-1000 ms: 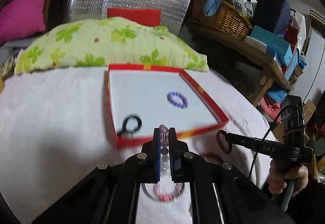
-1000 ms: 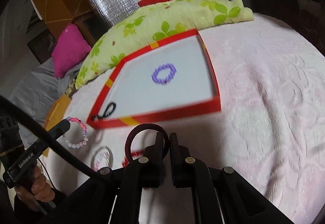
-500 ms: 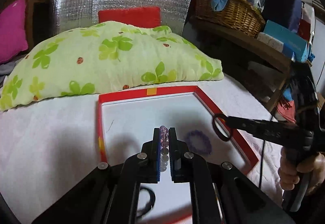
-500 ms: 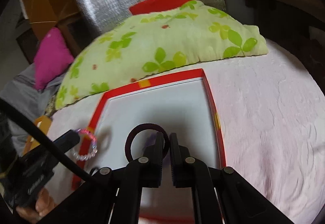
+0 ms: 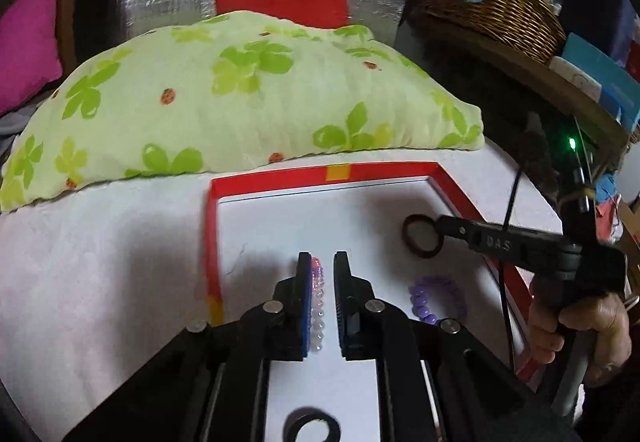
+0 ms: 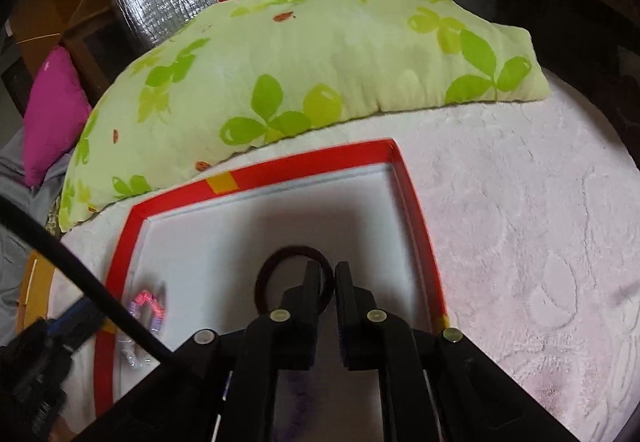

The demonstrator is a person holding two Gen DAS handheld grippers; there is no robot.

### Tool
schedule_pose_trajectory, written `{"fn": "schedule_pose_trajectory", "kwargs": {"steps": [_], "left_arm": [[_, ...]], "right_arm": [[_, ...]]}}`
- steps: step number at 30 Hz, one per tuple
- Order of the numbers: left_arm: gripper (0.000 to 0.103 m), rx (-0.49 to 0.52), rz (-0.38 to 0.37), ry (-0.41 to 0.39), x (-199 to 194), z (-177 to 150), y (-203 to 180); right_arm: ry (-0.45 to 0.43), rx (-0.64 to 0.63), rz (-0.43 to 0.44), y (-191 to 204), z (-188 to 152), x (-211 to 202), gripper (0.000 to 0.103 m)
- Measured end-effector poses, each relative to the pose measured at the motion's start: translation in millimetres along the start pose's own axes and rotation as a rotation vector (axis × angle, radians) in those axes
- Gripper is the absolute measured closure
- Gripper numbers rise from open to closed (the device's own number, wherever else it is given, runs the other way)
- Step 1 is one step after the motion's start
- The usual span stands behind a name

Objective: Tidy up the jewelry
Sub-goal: 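Carry the pink bracelet into the tray with the left tool while the right drops the dark band, then move both tools back toward the red bead bracelet and silver bangle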

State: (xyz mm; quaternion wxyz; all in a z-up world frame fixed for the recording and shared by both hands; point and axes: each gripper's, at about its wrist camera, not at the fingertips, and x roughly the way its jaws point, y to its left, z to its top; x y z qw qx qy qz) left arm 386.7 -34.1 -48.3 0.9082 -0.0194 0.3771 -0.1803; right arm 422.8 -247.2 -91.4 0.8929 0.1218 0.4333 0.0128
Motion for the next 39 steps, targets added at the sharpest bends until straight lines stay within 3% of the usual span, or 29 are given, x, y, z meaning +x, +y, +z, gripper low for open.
{"fn": "schedule_pose_trajectory", "kwargs": {"steps": [1,2,3,9,13,18,23,32,39], "left_arm": [[0.079,-0.01,-0.003,-0.002,-4.3,0.2,1.7],[0.06,-0.018,-0.001,-0.008,-10.5,0.4,2.9],[0.048,-0.02,0.014,-0.02,-17.4,0.6,2.8],[0.045,0.024,0.058,-0.063,-61.0,-7.8,-3.4],[0.04,0.041,0.083,-0.069,-85.4,-22.8,-2.1],[0.039,0.068,0.109,-0.089,-120.8,-46.7,7.5],[0.036,0.044,0.147,-0.103,-154.4,-78.2,23.7],[0.034,0.0,0.122,-0.054,-190.1,-144.0,27.2],[0.034,-0.047,0.067,-0.005,-192.3,-172.4,23.7]], "right_arm": [[0.003,0.01,-0.002,-2.9,-1.8,-1.2,0.078],[0.003,0.039,0.009,-9.2,-5.0,-5.6,0.066],[-0.005,0.061,0.02,-13.4,-7.8,-10.3,0.062],[-0.13,0.099,0.057,-18.4,-38.0,-66.1,0.061],[-0.189,0.089,0.057,-18.8,-81.5,-105.2,0.061],[-0.159,0.065,0.009,-28.7,-136.6,-137.1,0.061],[-0.13,0.117,-0.041,-49.3,-162.5,-166.1,0.061],[-0.113,0.1,-0.057,-60.1,-175.5,-208.4,0.061],[-0.099,0.163,-0.021,-82.2,-185.3,-215.5,0.061]]}}
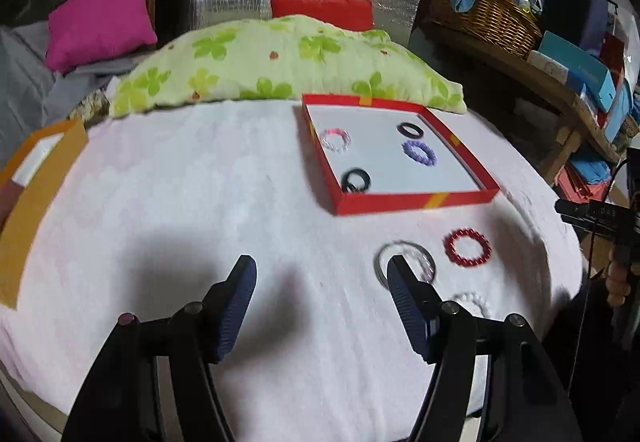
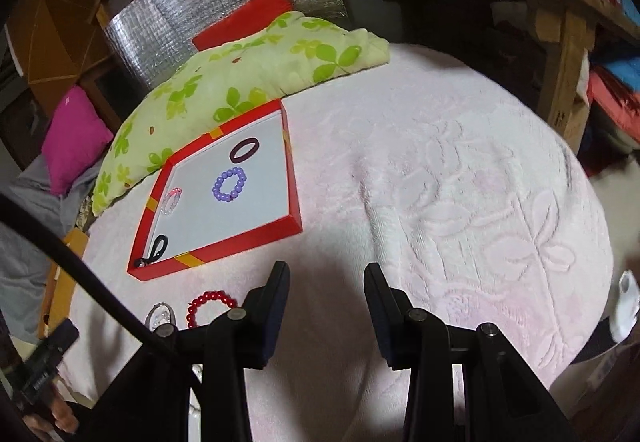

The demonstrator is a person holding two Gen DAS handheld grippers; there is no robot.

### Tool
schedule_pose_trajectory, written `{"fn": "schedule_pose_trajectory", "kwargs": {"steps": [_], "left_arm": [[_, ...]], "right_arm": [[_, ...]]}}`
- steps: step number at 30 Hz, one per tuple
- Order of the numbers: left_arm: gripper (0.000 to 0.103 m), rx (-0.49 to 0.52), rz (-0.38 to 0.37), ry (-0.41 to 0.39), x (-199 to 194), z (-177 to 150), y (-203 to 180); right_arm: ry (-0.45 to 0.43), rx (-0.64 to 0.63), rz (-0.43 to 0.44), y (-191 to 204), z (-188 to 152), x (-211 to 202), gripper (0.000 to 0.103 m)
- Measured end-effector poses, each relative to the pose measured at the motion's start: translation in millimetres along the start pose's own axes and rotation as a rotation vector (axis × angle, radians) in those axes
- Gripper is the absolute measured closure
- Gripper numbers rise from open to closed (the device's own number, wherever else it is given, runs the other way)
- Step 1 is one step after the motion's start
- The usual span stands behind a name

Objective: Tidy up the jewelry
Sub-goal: 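Move both tools back toward the red bead bracelet and silver bangle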

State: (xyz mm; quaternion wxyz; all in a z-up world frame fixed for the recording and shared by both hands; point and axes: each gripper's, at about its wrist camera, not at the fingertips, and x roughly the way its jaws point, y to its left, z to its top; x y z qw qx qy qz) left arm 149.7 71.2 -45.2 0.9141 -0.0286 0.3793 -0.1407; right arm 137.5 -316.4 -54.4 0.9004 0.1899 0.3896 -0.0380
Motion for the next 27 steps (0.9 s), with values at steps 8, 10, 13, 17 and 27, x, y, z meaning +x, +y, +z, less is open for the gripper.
{"fn": "schedule_pose_trajectory", "kwargs": {"steps": [8,10,13,17,27], "left_arm": [[0.031,-0.028,-0.017,0.044,6.7,-17.4,2.5],[0.031,-0.036,-0.014,0.059,10.0,-19.7,3.2],[0.03,-0.041,-0.013,0.08,16.8,-21.0,3.3],[0.03,-0.038,-0.024,0.115,28.6,-22.2,-1.7],[0.028,0.007,-0.1,0.116,50.1,-19.9,-39.2]], "right_arm": [[0.002,-0.001,0.083,-1.4,-5.8,4.6,0.053],[0.014,0.004,0.109,-1.0,-8.7,8.7,0.053],[0.037,-0.009,0.133,2.2,-13.1,14.8,0.053],[0.075,-0.044,0.145,9.2,-20.7,25.4,0.053],[0.151,-0.033,0.211,9.6,-27.3,38.4,0.053]]}}
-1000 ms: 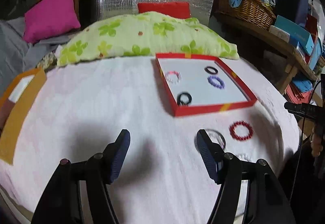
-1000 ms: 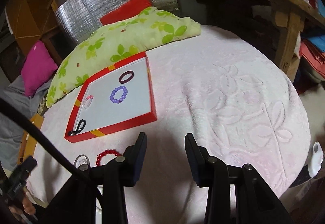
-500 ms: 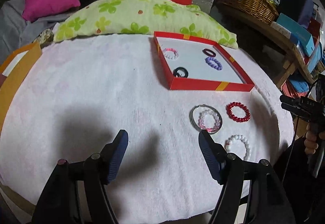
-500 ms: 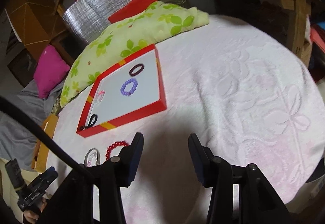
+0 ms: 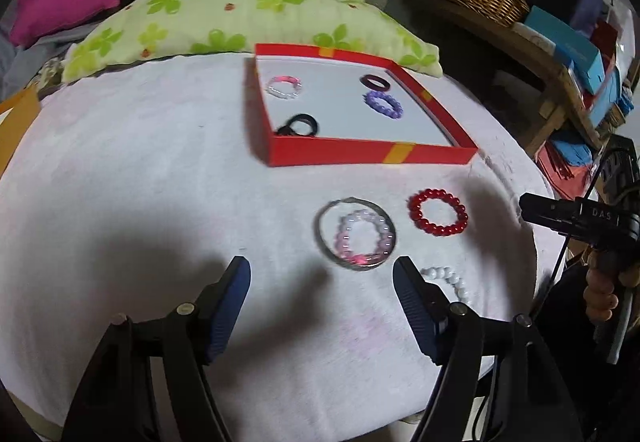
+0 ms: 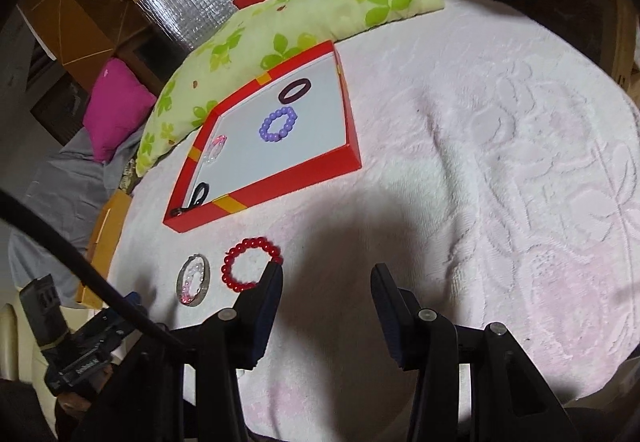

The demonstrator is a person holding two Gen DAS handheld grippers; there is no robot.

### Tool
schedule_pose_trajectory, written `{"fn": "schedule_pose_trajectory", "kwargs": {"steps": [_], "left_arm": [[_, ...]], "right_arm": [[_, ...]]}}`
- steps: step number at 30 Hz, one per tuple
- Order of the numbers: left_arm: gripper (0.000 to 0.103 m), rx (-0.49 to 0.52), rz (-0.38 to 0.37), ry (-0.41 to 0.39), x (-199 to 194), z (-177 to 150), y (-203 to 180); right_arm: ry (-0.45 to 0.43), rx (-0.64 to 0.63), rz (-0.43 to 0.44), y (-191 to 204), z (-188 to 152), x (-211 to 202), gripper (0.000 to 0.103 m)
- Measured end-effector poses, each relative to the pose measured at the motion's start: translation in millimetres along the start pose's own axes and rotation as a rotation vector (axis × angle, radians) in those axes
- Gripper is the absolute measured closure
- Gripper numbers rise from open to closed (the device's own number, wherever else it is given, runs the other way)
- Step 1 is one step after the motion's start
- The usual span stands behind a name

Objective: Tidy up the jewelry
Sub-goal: 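Move both tools back toward the red bead bracelet and silver bangle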

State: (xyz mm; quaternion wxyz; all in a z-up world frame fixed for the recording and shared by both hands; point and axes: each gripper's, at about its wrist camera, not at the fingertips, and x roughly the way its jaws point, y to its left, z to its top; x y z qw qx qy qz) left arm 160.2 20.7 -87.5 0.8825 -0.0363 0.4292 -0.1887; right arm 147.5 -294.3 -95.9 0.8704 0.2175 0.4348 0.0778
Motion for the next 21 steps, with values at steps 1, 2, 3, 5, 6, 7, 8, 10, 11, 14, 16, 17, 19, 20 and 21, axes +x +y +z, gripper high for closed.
{"fn": "schedule_pose_trajectory", "kwargs": {"steps": [1,2,3,5,6,7,8,10,11,14,16,17,19,20,21], "left_arm": [[0.028,0.0,-0.005,0.006,4.5,0.4,-3.7],[0.028,0.001,-0.013,0.016,9.9,1.0,-7.8],[0.028,0.004,-0.016,0.025,14.4,1.6,-10.9],[0.028,0.018,-0.003,0.037,23.7,1.8,-18.0],[0.028,0.026,0.007,0.042,28.0,1.7,-21.3],[0.028,0.03,0.012,0.048,31.8,2.2,-23.8],[0.028,0.031,0.013,0.052,34.9,3.2,-26.2],[0.028,0.028,0.0,0.051,39.7,3.9,-28.6],[0.028,0.029,0.001,0.05,41.2,3.7,-28.3],[0.028,0.018,0.014,0.05,48.0,4.5,-26.3],[0.027,0.015,0.012,0.034,49.0,6.4,-26.0],[0.027,0.016,0.016,0.035,50.5,7.8,-26.4],[0.027,0.017,0.02,0.024,52.5,10.0,-27.1],[0.027,0.02,0.022,0.02,53.8,10.9,-28.1],[0.027,0.03,0.025,0.019,54.7,11.0,-29.6]], "right_arm": [[0.007,0.002,0.003,-1.1,-0.6,1.6,0.053],[0.012,0.003,0.004,-2.3,-1.3,2.5,0.053],[0.018,0.003,0.001,-4.2,-2.1,4.7,0.053],[0.024,0.005,-0.005,-7.2,-2.9,7.5,0.053],[0.026,0.009,-0.008,-8.7,-3.3,8.3,0.053],[0.028,0.014,-0.01,-10.4,-3.3,8.9,0.053],[0.027,0.019,-0.01,-12.2,-3.3,8.9,0.053],[0.023,0.024,-0.01,-14.3,-3.3,8.5,0.053],[0.023,0.024,-0.012,-14.6,-2.9,8.7,0.053],[0.03,0.006,-0.015,-11.4,-3.2,12.0,0.053],[0.033,-0.012,-0.022,-6.8,-3.5,14.4,0.053],[0.032,-0.02,-0.025,-4.0,-3.9,15.7,0.053],[0.029,-0.046,-0.029,1.2,-5.1,16.5,0.053],[0.029,-0.064,-0.032,4.7,-5.9,17.3,0.053],[0.029,-0.075,-0.034,6.8,-6.6,17.9,0.053]]}}
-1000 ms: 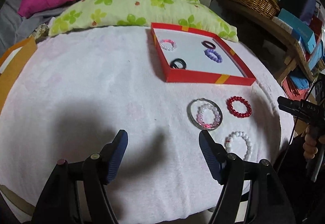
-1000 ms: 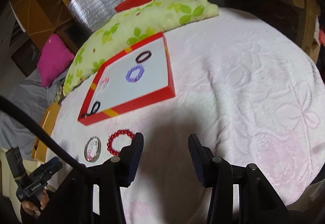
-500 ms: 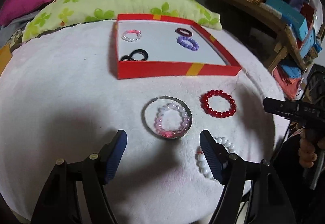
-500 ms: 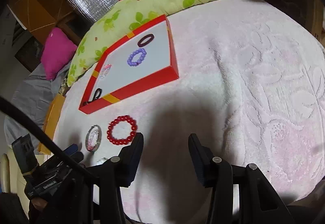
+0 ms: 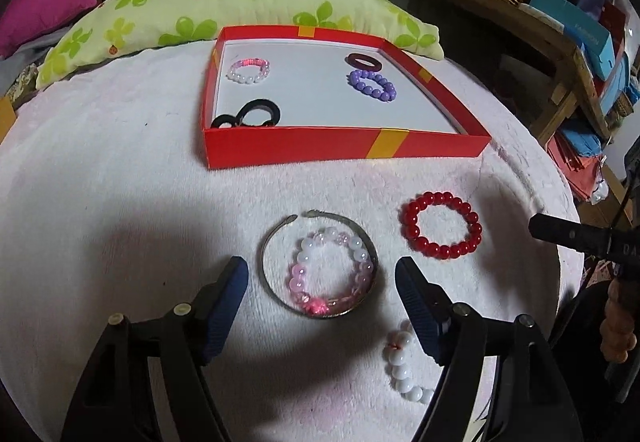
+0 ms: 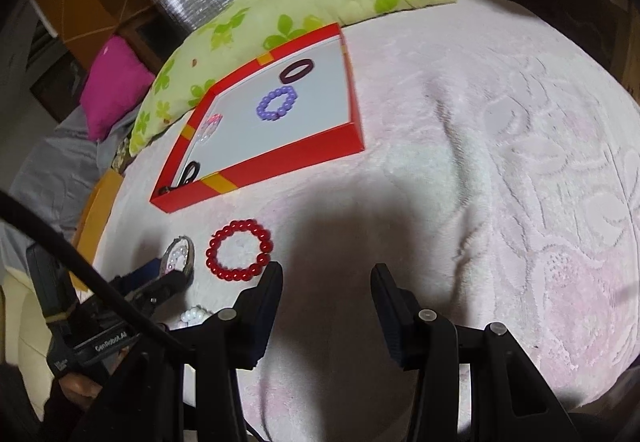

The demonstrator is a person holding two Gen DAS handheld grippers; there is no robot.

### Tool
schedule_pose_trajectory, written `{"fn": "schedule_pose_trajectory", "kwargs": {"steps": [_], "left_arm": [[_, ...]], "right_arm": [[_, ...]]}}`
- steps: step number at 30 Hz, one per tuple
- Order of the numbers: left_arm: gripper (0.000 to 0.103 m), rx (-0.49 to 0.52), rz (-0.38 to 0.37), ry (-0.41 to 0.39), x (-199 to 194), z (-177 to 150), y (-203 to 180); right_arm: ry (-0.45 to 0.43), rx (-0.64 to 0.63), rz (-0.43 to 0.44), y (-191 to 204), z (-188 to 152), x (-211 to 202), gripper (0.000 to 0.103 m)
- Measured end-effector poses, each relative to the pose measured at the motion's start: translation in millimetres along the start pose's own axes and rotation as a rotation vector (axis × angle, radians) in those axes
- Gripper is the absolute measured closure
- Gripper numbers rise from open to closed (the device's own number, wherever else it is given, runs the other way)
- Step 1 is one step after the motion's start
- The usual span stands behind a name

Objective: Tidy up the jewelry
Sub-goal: 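Move both tools back toward the red bead bracelet and silver bangle, then grasp the red bead bracelet with the right tool while the left grasps the silver bangle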

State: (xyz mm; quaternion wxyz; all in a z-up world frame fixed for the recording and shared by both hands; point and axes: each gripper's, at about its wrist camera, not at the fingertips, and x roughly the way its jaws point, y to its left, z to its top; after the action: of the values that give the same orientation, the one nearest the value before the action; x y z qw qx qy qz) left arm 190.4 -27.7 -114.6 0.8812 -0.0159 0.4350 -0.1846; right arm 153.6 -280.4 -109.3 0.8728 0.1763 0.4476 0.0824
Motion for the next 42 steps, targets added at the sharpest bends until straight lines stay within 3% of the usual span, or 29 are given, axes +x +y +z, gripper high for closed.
{"fn": "schedule_pose_trajectory", "kwargs": {"steps": [4,6,13,16,18,21,26,32,42], "left_arm": [[0.028,0.071,0.038,-0.012,3.0,-2.0,-8.5],[0.04,0.099,0.052,-0.017,2.8,-2.5,-11.4],[0.04,0.092,0.028,-0.064,-8.7,0.6,-8.5],[0.04,0.086,0.016,-0.105,-19.1,3.3,-7.6],[0.04,0.079,0.018,-0.124,-24.1,5.4,-6.2],[0.04,0.067,0.033,-0.143,-29.2,7.3,-1.2],[0.04,0.04,0.062,-0.139,-30.1,7.5,7.5],[0.04,0.029,0.111,-0.141,-32.3,6.8,13.8],[0.04,0.01,0.154,-0.137,-34.9,5.9,21.6]], "right_arm": [[-0.007,-0.047,-0.009,9.9,-1.0,2.2,0.053],[-0.016,-0.074,-0.01,15.7,-0.5,3.3,0.053],[-0.033,-0.163,-0.023,39.5,3.4,15.5,0.054],[-0.027,-0.183,-0.017,48.9,7.0,26.7,0.065],[-0.02,-0.203,-0.033,55.7,8.6,36.9,0.067],[-0.007,-0.247,-0.137,64.6,7.6,55.4,0.079],[-0.038,-0.305,-0.187,71.4,3.9,53.5,0.092],[-0.068,-0.284,-0.158,67.1,2.2,35.1,0.092],[-0.171,-0.178,-0.022,50.8,12.1,-6.1,0.092]]}}
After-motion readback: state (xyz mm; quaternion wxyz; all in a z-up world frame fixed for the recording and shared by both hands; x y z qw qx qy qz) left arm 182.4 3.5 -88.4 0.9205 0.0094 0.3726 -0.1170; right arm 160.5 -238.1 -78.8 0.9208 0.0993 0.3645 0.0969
